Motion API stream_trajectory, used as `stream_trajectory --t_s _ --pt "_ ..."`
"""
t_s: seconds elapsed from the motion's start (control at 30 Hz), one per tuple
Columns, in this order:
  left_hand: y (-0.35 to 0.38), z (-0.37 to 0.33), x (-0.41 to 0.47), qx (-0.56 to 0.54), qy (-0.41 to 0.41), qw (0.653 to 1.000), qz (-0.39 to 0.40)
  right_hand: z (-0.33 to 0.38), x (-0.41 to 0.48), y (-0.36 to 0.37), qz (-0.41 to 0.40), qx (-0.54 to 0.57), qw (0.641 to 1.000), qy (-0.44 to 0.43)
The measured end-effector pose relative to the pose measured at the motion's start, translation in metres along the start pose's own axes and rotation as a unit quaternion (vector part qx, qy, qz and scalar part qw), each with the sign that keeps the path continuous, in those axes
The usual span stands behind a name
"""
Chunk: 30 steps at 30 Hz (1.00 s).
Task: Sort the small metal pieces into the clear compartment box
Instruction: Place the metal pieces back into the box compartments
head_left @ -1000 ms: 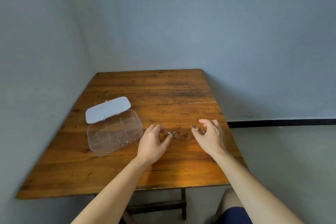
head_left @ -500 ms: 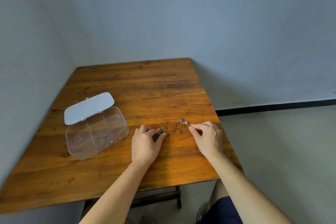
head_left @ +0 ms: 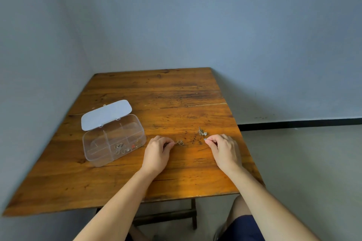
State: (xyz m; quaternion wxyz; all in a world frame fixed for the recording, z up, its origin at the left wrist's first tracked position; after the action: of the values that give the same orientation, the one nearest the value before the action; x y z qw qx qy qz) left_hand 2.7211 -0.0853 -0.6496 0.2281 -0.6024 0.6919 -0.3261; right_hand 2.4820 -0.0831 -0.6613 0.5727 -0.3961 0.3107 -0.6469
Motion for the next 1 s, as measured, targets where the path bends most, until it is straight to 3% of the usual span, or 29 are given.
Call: stream_trajectory --t_s 0.27,0.6,0.77,1.0 --pt "-0.091 0.001 -0.016 -0.163 -0.01 0.984 -0.065 0.069 0.014 0.01 0.041 0.14 0.989 -0.024" --pt "-0.189 0.042 -0.005 -0.155 -0.076 0.967 -0.188 0.189 0.061 0.026 0.085 0.225 0.968 -0.071" --pt "-0.187 0.069 0.009 -0.136 -0.103 0.966 -0.193 0.221 0.078 0.052 0.101 0.223 0.967 -0.073" --pt "-0.16 0.109 0.015 -0.093 -0.139 0.976 -0.138 0.229 0.085 0.096 0.158 0.18 0.969 -0.062"
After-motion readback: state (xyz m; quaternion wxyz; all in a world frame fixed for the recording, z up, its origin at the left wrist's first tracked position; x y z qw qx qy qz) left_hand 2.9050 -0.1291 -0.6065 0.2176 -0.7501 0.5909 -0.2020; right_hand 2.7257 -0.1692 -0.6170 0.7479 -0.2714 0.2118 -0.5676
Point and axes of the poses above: each hand's wrist, its own x-axis towards the middle knuckle, its own y-axis out of the palm, z = x × y, the point moved 6 cm from there along x, towards the middle knuckle, and after that the axes turned 9 degrees about z, right-handed, at the moved point
